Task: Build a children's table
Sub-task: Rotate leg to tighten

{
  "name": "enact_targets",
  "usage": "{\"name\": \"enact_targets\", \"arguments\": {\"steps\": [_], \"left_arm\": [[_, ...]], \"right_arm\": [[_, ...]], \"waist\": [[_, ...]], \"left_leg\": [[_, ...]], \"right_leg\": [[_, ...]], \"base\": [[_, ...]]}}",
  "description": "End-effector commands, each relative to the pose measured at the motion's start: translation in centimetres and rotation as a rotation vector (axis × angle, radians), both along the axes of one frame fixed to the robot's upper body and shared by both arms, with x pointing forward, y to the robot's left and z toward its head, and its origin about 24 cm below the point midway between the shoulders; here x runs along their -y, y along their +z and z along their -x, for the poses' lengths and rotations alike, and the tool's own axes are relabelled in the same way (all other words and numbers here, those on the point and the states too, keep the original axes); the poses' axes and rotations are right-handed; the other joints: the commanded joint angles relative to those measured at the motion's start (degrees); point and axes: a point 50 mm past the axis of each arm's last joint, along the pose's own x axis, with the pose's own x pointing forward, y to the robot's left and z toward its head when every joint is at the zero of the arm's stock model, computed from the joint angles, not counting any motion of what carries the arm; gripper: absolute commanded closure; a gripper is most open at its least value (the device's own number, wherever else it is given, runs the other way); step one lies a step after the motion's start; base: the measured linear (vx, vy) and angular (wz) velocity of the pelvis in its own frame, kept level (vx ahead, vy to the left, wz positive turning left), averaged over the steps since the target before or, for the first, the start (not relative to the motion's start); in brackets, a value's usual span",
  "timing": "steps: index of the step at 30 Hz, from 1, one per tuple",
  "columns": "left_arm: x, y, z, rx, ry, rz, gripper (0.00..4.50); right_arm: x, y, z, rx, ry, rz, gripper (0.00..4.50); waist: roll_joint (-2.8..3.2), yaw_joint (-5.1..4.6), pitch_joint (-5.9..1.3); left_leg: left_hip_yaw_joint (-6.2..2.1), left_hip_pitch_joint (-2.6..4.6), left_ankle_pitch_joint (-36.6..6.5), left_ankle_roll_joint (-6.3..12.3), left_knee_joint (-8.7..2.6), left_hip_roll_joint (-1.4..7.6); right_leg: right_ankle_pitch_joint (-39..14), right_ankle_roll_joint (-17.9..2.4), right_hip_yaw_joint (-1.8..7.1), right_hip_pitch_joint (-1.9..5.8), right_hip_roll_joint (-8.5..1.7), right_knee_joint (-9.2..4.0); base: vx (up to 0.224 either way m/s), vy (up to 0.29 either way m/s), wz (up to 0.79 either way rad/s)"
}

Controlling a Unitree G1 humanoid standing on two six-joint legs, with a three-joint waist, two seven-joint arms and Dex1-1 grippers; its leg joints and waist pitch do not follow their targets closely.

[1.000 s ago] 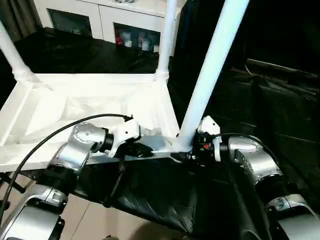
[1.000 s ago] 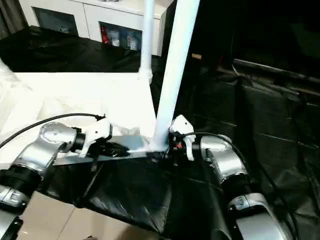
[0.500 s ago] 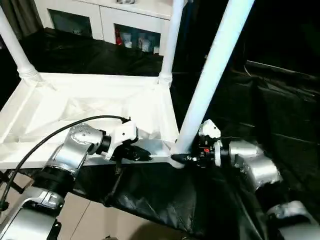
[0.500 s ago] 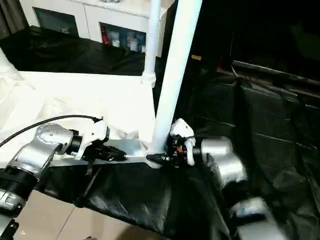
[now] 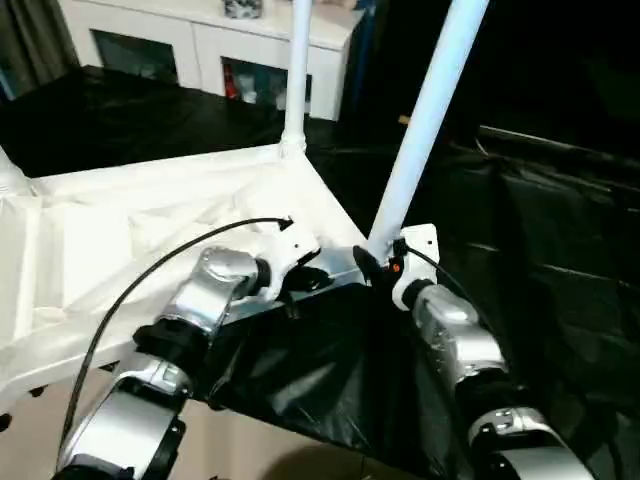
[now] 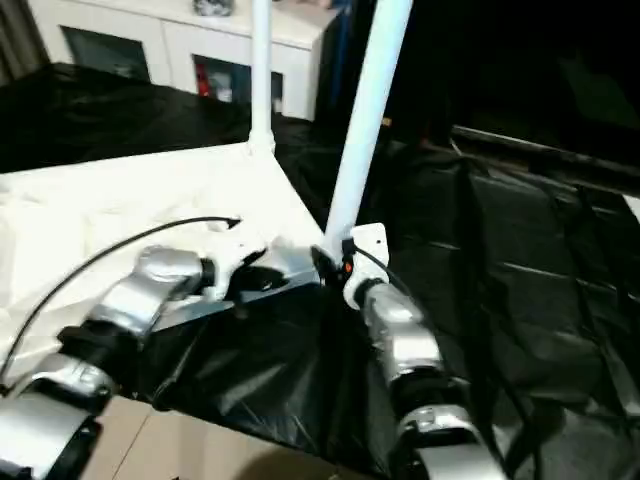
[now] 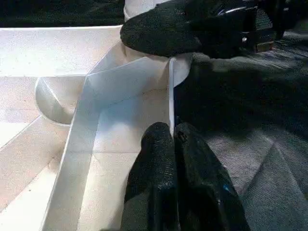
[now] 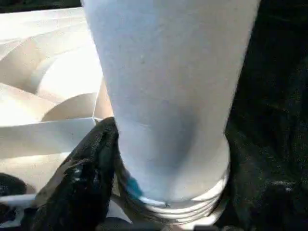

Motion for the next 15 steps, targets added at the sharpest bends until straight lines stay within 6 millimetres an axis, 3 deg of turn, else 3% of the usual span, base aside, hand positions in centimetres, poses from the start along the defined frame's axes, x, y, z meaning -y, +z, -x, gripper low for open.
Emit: {"name": "enact_targets", "arguments": {"steps": [1,2,4,5,9,10,12,15], "left_arm": [[2.3,-0.9,0.8,-0.028,-0.084,-0.021,4.5],[1.9,-0.9,0.9,-0.026,-0.097,-0.029,4.5],[1.2,-0.9,1.1,-0.02,-0.134,-0.045,4.5],[0.3,-0.7,1.2,-0.012,-0.157,-0.056,4.5],[-0.9,-0.3,1.6,-0.02,-0.215,-0.028,4.5],[-1.3,-0.1,1.7,-0.027,-0.23,-0.023,4.5],[-2.0,0.0,1.9,-0.037,-0.254,-0.036,4.5],[-3.3,0.4,2.5,-0.075,-0.326,-0.054,4.5]], "right_arm": [[-3.1,0.8,0.3,0.025,0.158,-0.068,0.98],[-2.7,1.0,0.4,0.04,0.189,-0.062,0.73],[-1.6,1.2,0.4,0.07,0.244,-0.018,0.64],[-0.3,1.3,0.3,0.092,0.29,0.025,0.64],[1.4,1.6,0.2,0.1,0.386,0.07,0.64],[1.9,1.8,0.3,0.103,0.432,0.088,0.64],[2.4,2.0,0.3,0.105,0.489,0.105,0.64],[2.9,2.8,0.7,0.104,0.642,0.114,0.64]], "waist": [[0.96,0.03,-2.55],[0.99,0.06,-2.61],[1.02,0.11,-2.69],[1.09,0.24,-2.82],[1.14,0.24,-3.15],[1.58,0.3,-3.1],[1.37,0.29,-3.39],[1.91,0.32,-3.19]], "left_leg": [[-0.08,-0.57,-13.8,0.79,-4.37,0.62],[-0.06,-0.66,-13.2,1.01,-4.37,0.66],[-0.01,-0.77,-12.2,1.26,-4.33,0.75],[-0.03,-0.81,-11.6,1.49,-4.25,0.86],[0.32,-1.2,-6.3,2.93,-3.73,0.75],[0.35,-1.19,-5.7,3.08,-3.71,0.71],[0.51,-1.17,-3.7,4.12,-3.44,0.79],[0.51,-1.05,-4.1,4.74,-3.52,0.91]], "right_leg": [[-22.0,-6.3,2.87,2.04,-4.2,-5.5],[-20.3,-6.9,2.91,2.18,-4.2,-5.31],[-17.3,-8.1,2.92,2.37,-4.15,-4.99],[-15.3,-9.0,2.88,2.59,-4.23,-4.71],[-5.5,-12.2,2.97,3.16,-4.12,-3.57],[-4.1,-12.8,2.99,3.1,-4.09,-3.4],[1.6,-14.9,2.94,3.32,-3.96,-2.72],[2.4,-15.9,2.83,3.24,-3.96,-2.75]], "base": [[0.0,0.0,0.0],[0.0,0.0,0.0],[0.0,0.0,0.0],[0.0,0.0,0.0],[0.013,-0.001,0.0],[0.0,0.0,0.0],[0.0,0.0,0.0],[0.0,0.0,0.0]]}}
